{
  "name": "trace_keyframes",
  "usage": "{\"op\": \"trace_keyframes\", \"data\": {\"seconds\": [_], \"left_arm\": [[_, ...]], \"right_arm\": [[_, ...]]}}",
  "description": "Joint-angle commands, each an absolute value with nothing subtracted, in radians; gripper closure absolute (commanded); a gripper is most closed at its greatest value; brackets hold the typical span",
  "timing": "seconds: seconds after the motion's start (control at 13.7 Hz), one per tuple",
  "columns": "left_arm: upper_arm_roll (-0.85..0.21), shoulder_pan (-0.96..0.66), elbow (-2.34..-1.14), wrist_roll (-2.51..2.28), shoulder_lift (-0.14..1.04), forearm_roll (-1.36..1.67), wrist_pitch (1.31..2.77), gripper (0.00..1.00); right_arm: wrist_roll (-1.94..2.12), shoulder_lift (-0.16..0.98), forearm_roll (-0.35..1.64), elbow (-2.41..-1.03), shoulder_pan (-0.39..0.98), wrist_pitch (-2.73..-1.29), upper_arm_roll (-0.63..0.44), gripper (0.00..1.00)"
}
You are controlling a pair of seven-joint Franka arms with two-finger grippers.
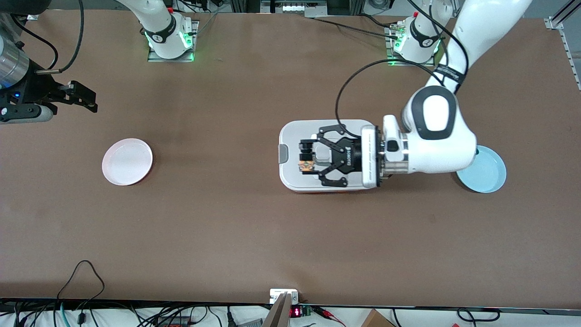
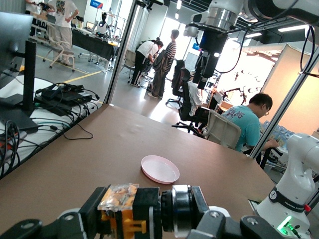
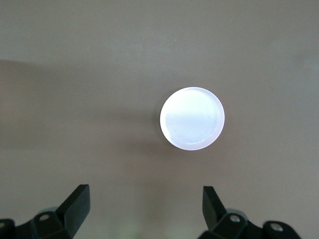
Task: Transfer orange switch to right arm and place
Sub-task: 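Carry the orange switch with the left gripper over the white box, then hold the switch out with the left gripper while the right gripper approaches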
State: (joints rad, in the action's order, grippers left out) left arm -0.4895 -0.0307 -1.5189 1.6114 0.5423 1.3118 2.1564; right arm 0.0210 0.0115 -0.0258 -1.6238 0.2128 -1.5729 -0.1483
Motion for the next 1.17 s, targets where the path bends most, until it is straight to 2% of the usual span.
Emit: {"op": "trace_keyframes", "data": {"seconds": [0.0,0.22,0.51,0.88,1.09], "left_arm": [[-0.495,-0.070,-1.554,1.799,0.541,1.382,2.186,1.00],[-0.495,-0.109,-1.568,1.832,0.545,1.446,2.215,1.00],[-0.495,-0.225,-1.565,1.917,0.552,1.615,2.400,1.00],[-0.495,-0.239,-1.566,1.985,0.558,1.698,2.413,1.00],[-0.495,-0.238,-1.568,1.977,0.557,1.698,2.411,1.00]], "right_arm": [[0.058,0.022,-0.023,-1.605,0.210,-1.537,-0.144,0.00],[0.144,0.031,-0.003,-1.612,0.230,-1.505,-0.137,0.00],[0.137,0.078,0.422,-1.623,0.224,-1.437,-0.141,0.00],[0.140,0.179,0.976,-1.719,0.199,-1.439,-0.144,0.00],[0.152,0.290,1.249,-1.721,0.193,-1.442,-0.143,0.00]]}}
